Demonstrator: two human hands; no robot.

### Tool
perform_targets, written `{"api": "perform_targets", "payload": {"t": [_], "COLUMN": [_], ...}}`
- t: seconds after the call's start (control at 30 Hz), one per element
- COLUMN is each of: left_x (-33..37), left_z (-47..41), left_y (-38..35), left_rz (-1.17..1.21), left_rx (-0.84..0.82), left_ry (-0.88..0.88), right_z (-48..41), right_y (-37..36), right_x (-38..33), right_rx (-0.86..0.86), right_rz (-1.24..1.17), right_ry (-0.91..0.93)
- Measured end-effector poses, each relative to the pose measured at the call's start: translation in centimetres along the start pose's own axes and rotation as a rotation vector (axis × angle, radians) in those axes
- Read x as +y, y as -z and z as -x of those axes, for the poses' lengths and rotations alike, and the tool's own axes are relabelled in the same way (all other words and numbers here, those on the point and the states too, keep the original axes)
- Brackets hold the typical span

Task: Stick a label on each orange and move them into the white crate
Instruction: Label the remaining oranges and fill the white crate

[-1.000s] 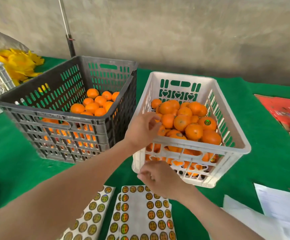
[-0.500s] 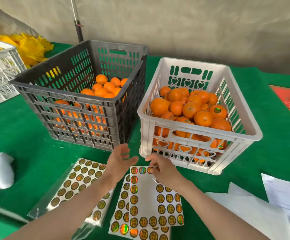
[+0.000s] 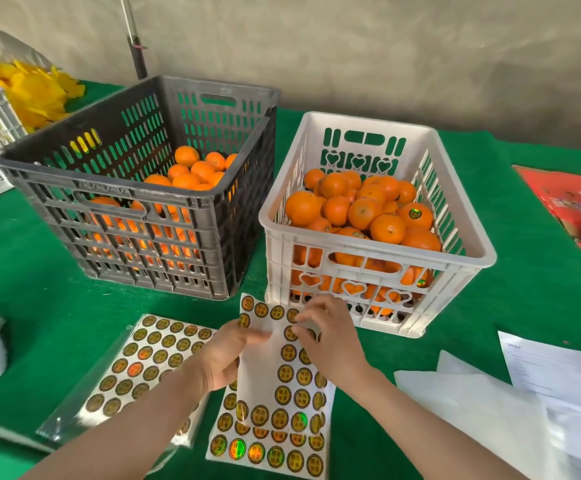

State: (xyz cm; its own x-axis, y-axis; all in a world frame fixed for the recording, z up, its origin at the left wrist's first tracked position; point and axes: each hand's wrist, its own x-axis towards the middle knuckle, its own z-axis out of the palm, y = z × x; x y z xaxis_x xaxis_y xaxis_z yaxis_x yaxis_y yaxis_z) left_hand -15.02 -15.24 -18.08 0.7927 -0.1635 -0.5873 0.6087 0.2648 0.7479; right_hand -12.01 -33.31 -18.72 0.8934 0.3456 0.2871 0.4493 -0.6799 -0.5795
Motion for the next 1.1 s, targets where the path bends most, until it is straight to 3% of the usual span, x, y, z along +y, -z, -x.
{"api": "perform_targets", "payload": {"t": [0.17,0.3,0.4,0.6,0.77,0.87,0.93,1.0,1.07,1.1], "left_x": [-0.6,-0.5,-0.5,-0.4,-0.7,-1.4,-1.9,-1.9,-1.6,-1.1], "left_z": [0.4,0.6,0.7,0.4,-0.1,-0.3,-0.3,-0.1,0.8,1.4], "left_y": [-0.3,-0.3,-0.6,-1.2,-1.6,-1.8,-2.1,-2.0,-1.3,-0.7], "left_rz": [0.004,-0.009,0.02,0.023,-0.135,-0.186,-0.295,-0.608,-0.916,-0.943], "left_rx": [0.032,0.072,0.112,0.124,0.087,0.053,0.101,0.245,0.436,0.459], "left_ry": [-0.014,-0.007,0.012,0.066,0.067,0.04,-0.027,-0.111,-0.284,-0.414], "right_z": [0.5,1.0,1.4,2.1,2.4,1.7,1.1,0.3,-0.8,-1.6], "right_y": [-0.6,-0.8,-0.8,-0.8,-0.4,0.1,0.5,0.9,1.4,1.8], "right_x": [-0.8,-0.8,-1.1,-0.8,-0.9,-1.6,-2.2,-3.2,-4.6,-5.6], "right_rx": [0.117,-0.014,0.028,0.18,0.092,0.088,0.072,0.072,0.117,0.15], "right_rz": [0.13,0.091,0.1,0.128,-0.169,-0.279,-0.339,-0.366,-0.389,-0.402], "right_ry": [0.001,-0.006,0.0,0.193,-0.076,-0.128,-0.131,-0.103,-0.015,0.039]}}
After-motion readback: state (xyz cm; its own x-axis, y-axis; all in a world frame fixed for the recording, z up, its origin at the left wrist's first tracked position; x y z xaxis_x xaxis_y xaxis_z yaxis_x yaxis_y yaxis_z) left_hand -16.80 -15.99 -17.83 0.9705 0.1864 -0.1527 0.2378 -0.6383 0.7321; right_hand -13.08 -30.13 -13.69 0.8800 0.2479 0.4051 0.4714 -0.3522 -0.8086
